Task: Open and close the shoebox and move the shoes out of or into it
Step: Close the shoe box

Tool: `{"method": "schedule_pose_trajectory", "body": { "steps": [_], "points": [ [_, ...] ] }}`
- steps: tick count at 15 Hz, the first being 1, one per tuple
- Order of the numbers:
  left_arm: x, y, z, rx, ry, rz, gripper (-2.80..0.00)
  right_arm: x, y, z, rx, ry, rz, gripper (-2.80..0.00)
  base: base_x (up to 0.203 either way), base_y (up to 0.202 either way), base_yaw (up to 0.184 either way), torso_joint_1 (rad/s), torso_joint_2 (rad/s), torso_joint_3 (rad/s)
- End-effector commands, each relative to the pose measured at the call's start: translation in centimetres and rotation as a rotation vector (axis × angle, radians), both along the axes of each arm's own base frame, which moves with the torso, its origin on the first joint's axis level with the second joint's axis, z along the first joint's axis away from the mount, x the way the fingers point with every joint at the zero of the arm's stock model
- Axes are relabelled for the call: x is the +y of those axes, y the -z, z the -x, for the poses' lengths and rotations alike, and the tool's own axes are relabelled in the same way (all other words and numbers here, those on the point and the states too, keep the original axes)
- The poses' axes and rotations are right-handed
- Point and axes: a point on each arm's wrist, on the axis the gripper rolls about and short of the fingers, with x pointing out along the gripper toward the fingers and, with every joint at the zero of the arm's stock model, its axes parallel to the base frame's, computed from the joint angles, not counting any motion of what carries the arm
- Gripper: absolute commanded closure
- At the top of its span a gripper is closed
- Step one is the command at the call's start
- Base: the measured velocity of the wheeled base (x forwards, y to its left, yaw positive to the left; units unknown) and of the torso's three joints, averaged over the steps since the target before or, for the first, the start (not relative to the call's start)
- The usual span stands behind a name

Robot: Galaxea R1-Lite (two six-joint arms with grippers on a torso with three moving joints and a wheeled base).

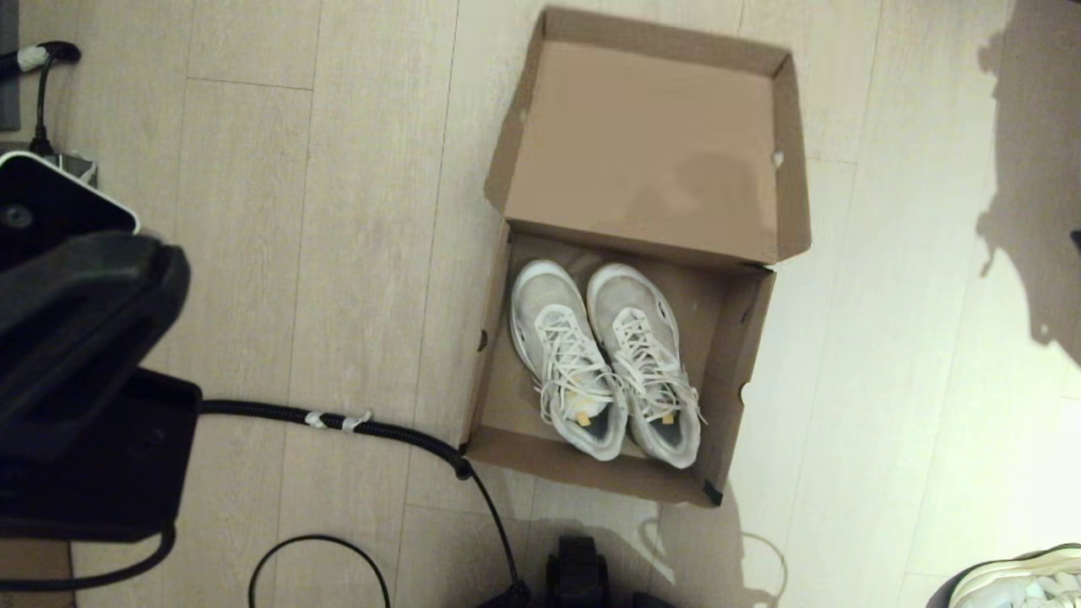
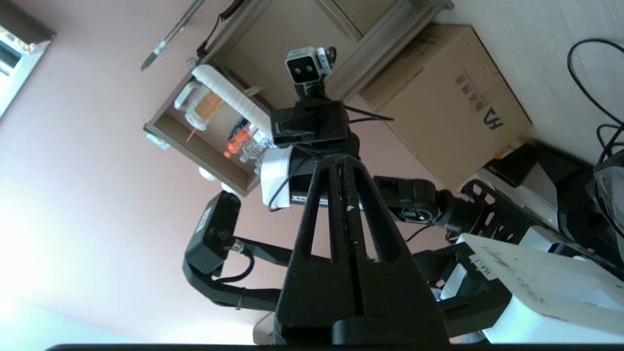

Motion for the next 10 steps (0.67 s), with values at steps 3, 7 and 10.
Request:
{"method": "schedule_pose_trajectory", "body": {
  "steps": [3,7,10],
  "points": [
    [-0.1,0.2,-0.2,-0.048,-0.022,-0.006,0.0,0.0,1.5,-0.1,-0.022,0.026,0.024,0.0,0.0,0.0,0.0,0.0,0.0,0.0],
    [-0.4,1.9,-1.6,-0.19,-0.158,-0.062,0.0,0.2,7.3,-2.7,-0.24,0.216,0.27,0.0,0.0,0.0,0.0,0.0,0.0,0.0],
    [-0.6,4.0,-2.7,-0.32,-0.276,-0.178,0.0,1.7,10.9,-4.4,-0.374,0.54,0.696,0.0,0.0,0.0,0.0,0.0,0.0,0.0]
  ]
}}
